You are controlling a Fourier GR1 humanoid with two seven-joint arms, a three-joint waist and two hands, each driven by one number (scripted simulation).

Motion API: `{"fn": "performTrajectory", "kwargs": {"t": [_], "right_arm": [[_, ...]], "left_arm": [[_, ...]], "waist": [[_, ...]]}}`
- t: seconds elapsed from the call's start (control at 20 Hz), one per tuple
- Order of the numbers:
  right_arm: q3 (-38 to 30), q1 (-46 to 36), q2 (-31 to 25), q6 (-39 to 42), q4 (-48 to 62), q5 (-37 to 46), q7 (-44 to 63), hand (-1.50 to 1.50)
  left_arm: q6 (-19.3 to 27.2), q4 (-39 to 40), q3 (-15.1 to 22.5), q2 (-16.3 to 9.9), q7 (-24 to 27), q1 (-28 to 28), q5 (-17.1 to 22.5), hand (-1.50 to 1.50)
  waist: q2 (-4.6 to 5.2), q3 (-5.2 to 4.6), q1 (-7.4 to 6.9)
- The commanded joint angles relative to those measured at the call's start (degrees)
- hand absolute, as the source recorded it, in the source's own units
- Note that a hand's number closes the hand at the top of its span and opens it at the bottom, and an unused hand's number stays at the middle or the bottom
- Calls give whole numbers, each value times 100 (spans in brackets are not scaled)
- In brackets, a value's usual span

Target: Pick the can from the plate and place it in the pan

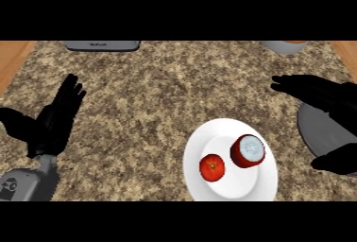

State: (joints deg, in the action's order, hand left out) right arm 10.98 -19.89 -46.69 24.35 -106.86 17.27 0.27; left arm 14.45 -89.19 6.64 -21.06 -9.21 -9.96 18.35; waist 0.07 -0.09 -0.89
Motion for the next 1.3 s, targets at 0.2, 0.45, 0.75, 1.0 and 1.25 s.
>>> {"fn": "performTrajectory", "kwargs": {"t": [0.2, 0.45, 0.75, 1.0, 1.25], "right_arm": [[1357, -499, -60, 1487, 91, 603, 1206, -150], [1631, -477, 495, 1890, -130, 1003, 1655, -150], [2093, -213, 478, 2119, -927, 1860, 2037, -150], [2069, -699, 954, 2620, -838, 2270, 2394, -150], [2160, -343, 1687, 2801, -1197, 2521, 2620, -150]], "left_arm": [[-121, -50, -118, -36, -33, 63, 30, 0], [-221, 46, -328, 13, -87, 26, 9, 0], [-147, 18, -313, 97, -195, -141, -223, 0], [-301, -296, -388, 142, -218, 213, -222, 0], [-406, 8, -370, 449, 21, 139, -451, 0]], "waist": [[1, -8, -48], [-10, 6, 67], [-19, 8, 110], [-14, 7, 45], [-10, 7, 77]]}}
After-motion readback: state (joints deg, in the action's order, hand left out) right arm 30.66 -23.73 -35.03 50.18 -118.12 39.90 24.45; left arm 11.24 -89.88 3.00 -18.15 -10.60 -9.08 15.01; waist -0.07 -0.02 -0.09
